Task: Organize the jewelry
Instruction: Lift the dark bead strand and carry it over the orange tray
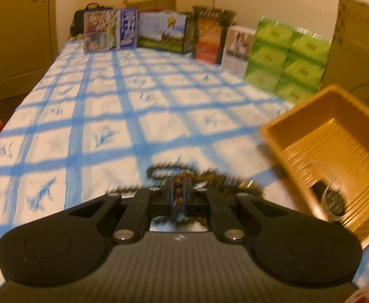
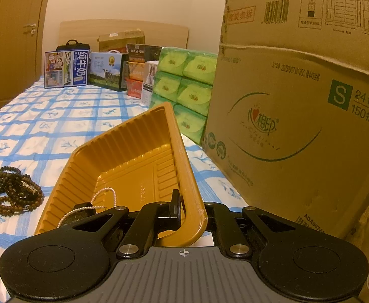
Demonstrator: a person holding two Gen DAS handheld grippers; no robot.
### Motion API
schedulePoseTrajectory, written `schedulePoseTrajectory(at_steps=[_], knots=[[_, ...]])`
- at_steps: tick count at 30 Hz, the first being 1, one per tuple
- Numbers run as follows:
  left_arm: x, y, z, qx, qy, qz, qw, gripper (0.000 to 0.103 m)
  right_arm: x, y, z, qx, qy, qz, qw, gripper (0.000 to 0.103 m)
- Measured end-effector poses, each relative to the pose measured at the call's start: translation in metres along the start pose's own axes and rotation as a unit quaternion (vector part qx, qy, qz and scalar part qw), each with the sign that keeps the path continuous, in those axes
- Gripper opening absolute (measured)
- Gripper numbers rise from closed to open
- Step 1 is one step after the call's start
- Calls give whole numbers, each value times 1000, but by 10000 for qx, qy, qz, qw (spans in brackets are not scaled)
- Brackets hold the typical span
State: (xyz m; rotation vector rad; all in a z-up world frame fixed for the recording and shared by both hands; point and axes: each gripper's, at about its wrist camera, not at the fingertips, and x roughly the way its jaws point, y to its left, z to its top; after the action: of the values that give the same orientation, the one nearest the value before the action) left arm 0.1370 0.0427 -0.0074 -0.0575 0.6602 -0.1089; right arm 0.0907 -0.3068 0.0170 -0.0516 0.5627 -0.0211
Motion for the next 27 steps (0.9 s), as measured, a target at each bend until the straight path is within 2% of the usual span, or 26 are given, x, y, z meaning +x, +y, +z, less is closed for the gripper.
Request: schedulePoseTrajectory(at_steps=[10,19,27], knots=[[-28,-30,58,235,-615,-575,9962,5,-2,2,3,-5,-40,21,10000,6],[-48,-53,89,449,-941,-979,9897,5,-4,3,3,2,-59,30,10000,6],[-64,-85,112,653,-1211,-1436,9800,5,-3,4,3,18,-62,32,10000,6]])
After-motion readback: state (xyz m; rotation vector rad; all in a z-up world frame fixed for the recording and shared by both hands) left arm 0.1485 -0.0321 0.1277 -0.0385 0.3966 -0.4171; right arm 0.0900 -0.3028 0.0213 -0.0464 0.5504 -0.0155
